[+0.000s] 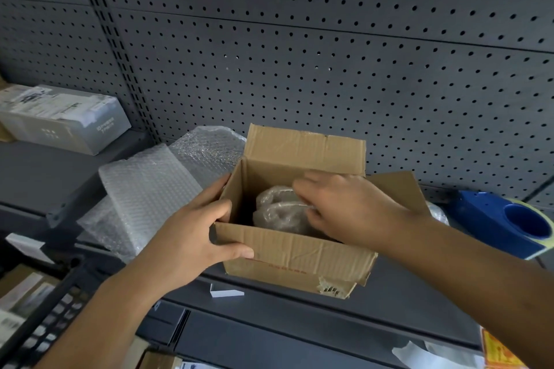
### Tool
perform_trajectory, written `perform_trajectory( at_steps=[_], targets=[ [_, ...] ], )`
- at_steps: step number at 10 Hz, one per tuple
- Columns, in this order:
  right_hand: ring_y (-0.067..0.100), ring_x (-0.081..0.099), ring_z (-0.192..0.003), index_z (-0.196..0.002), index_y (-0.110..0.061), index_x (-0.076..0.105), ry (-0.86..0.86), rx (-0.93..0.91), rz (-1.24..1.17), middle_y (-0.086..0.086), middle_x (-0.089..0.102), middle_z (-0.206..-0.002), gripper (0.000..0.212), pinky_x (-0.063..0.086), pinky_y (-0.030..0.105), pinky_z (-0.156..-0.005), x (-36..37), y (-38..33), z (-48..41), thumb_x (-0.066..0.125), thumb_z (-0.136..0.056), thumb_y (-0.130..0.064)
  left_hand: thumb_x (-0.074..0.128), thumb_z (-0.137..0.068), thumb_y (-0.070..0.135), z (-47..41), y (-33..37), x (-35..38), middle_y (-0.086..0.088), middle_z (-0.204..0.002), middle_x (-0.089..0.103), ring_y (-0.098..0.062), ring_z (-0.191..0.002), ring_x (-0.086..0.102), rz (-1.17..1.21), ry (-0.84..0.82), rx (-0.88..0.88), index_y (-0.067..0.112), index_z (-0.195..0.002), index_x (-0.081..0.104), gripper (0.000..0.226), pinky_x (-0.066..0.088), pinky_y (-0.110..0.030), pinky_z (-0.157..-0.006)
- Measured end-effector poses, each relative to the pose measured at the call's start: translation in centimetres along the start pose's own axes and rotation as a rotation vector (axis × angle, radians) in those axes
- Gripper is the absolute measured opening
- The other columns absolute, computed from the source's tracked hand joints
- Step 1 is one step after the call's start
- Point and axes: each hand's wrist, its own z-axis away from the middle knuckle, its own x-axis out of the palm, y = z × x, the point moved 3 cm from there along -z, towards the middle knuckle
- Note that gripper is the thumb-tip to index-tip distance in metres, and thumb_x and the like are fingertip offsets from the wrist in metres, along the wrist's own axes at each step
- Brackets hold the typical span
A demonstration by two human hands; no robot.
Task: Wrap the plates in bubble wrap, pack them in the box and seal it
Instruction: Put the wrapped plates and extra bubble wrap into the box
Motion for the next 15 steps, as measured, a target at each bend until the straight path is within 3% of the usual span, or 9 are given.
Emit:
perform_trajectory(
  at_steps=[1, 3, 5, 7, 8, 9, 12, 14, 15],
  targets=[
    [0.026, 0.061, -0.09, -0.108, -0.02, 0.051, -0.108, 0.048, 0.01, 0.0, 0.053, -0.098, 0.014, 0.041, 0.034, -0.069, 1.1, 0.0, -0.7, 0.05, -0.095, -0.014, 0.069, -0.061, 0.075, 0.0, 0.1, 0.0, 0.045, -0.156, 0.018, -0.001, -0.11, 0.06, -0.006, 0.001, -0.004, 0.024, -0.068, 0.037, 0.061, 0.052, -0.032, -0.075],
    [0.028, 0.063, -0.088, -0.086, -0.024, 0.044, -0.251, 0.149, 0.047, 0.005, 0.061, -0.095, 0.016, 0.053, 0.041, -0.074, 1.4, 0.2, -1.7, 0.054, -0.09, -0.012, 0.069, -0.061, 0.075, 0.2, -0.1, 0.0, 0.046, -0.156, 0.017, 0.0, -0.108, 0.06, -0.019, 0.007, -0.01, 0.024, -0.067, 0.037, 0.061, 0.053, -0.036, -0.075],
    [0.014, 0.059, -0.094, -0.103, -0.027, 0.058, -0.378, 0.216, -0.176, -0.008, 0.06, -0.103, 0.025, 0.053, 0.036, -0.08, -1.8, 0.8, -0.3, 0.063, -0.092, -0.049, 0.068, -0.059, 0.075, 0.2, 0.2, -0.1, 0.052, -0.15, 0.017, 0.001, -0.101, 0.06, -0.008, -0.001, -0.017, 0.025, -0.066, 0.036, 0.06, 0.048, -0.026, -0.068],
    [0.021, 0.07, -0.084, -0.096, -0.025, 0.069, 0.457, 0.772, -0.61, 0.001, 0.072, -0.095, 0.012, 0.059, 0.038, -0.077, -6.4, 13.7, 6.2, 0.056, -0.097, -0.026, 0.074, -0.059, 0.08, 0.0, 0.2, -0.1, 0.054, -0.148, 0.019, 0.01, -0.106, 0.056, -0.001, 0.022, -0.001, 0.024, -0.065, 0.037, 0.068, 0.042, -0.021, -0.067],
    [0.024, 0.057, -0.084, -0.098, -0.009, 0.064, 0.196, 1.056, -0.519, 0.022, 0.068, -0.109, 0.014, 0.044, 0.027, -0.067, 0.3, 20.6, 10.0, 0.056, -0.097, -0.021, 0.073, -0.057, 0.071, -0.1, 0.0, 0.1, 0.051, -0.151, 0.019, 0.009, -0.109, 0.055, -0.006, 0.018, -0.018, 0.019, -0.066, 0.037, 0.064, 0.044, -0.021, -0.069],
    [0.023, 0.053, -0.09, -0.094, -0.013, 0.061, -0.2, 1.023, -0.501, 0.02, 0.065, -0.107, 0.012, 0.041, 0.025, -0.067, 6.4, 21.7, 11.2, 0.054, -0.1, -0.02, 0.073, -0.056, 0.07, -0.2, 0.0, 0.1, 0.051, -0.152, 0.016, 0.019, -0.116, 0.048, -0.004, 0.015, -0.014, 0.018, -0.066, 0.037, 0.063, 0.044, -0.02, -0.075],
    [0.028, 0.058, -0.118, -0.114, -0.016, 0.065, -0.296, 1.287, -0.82, 0.007, 0.065, -0.122, 0.032, 0.052, 0.043, -0.096, 8.4, 20.2, 11.9, 0.069, -0.091, -0.038, 0.053, -0.051, 0.1, -0.2, 0.0, 0.1, 0.051, -0.153, 0.013, 0.032, -0.121, 0.035, 0.017, 0.011, -0.019, 0.023, -0.067, 0.036, 0.081, 0.045, -0.021, -0.085],
    [0.028, 0.063, -0.089, -0.103, -0.006, 0.063, -0.024, 1.103, -0.96, 0.016, 0.068, -0.103, 0.009, 0.049, 0.039, -0.082, 6.3, 19.2, 11.4, 0.055, -0.099, -0.006, 0.067, -0.056, 0.079, -0.2, -0.2, 0.2, 0.052, -0.152, 0.013, 0.032, -0.123, 0.033, 0.007, -0.007, -0.037, 0.025, -0.067, 0.034, 0.064, 0.045, -0.025, -0.086],
    [0.037, 0.063, -0.089, -0.095, -0.017, 0.059, 0.136, 1.042, -0.718, 0.019, 0.066, -0.101, 0.01, 0.049, 0.045, -0.079, 2.8, 19.1, 12.3, 0.068, -0.093, -0.021, 0.067, -0.056, 0.081, -0.1, -0.1, 0.2, 0.053, -0.151, 0.012, 0.034, -0.12, 0.032, 0.006, -0.015, -0.048, 0.028, -0.069, 0.034, 0.063, 0.05, -0.034, -0.088]
  ],
)
